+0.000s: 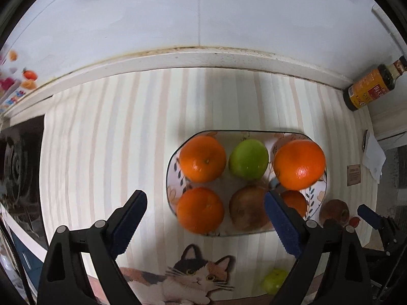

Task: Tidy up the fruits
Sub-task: 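Place the green apple and orange on the plate and open both tools, then lift both tools back from the plate, then grasp the green apple with the left tool while the right tool grasps the brown apple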

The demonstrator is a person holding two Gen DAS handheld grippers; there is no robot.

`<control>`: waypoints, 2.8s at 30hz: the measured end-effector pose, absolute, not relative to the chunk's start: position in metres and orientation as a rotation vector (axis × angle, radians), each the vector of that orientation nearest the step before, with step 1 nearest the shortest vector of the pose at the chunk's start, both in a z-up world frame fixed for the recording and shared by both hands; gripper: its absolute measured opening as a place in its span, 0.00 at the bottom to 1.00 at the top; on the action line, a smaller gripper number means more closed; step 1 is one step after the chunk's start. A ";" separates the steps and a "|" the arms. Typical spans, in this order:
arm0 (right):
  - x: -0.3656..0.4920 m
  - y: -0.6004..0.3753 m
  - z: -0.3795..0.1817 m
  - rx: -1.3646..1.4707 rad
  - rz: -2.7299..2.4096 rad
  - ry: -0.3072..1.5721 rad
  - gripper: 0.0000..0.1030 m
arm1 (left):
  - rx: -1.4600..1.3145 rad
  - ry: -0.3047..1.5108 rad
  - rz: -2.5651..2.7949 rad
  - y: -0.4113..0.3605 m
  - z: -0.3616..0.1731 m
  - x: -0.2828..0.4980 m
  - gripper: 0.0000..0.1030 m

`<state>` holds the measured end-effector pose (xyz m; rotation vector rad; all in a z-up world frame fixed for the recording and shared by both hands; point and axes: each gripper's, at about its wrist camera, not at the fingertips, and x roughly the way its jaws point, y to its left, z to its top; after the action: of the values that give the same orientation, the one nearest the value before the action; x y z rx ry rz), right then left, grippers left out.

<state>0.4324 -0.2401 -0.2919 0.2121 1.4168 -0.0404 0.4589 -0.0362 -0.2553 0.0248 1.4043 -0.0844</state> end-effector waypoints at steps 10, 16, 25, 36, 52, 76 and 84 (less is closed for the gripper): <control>0.393 -0.232 -0.252 0.156 -0.034 1.331 0.93 | 0.052 1.275 -0.058 -0.034 -0.213 0.400 0.91; 0.357 -0.229 -0.216 0.129 -0.034 1.255 0.93 | 0.063 1.205 -0.069 -0.037 -0.187 0.361 0.91; 0.309 -0.229 -0.165 0.122 -0.037 1.161 0.93 | 0.046 1.110 -0.098 -0.032 -0.144 0.307 0.91; 0.264 -0.226 -0.120 0.120 -0.014 1.088 0.93 | 0.038 1.050 -0.136 -0.036 -0.107 0.268 0.91; 0.245 -0.234 -0.100 0.152 -0.004 1.057 0.93 | 0.035 1.040 -0.169 -0.048 -0.099 0.250 0.91; 0.317 -0.374 -0.272 0.424 -0.139 1.319 0.97 | 0.131 1.604 -0.276 -0.147 -0.324 0.309 1.00; 0.360 -0.360 -0.324 0.421 -0.047 1.384 0.96 | 0.045 1.763 -0.314 -0.164 -0.386 0.310 0.72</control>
<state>0.3600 -0.3601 -0.3243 0.4209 1.3836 -0.0474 0.3098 -0.1641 -0.3858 0.0455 1.7634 -0.3141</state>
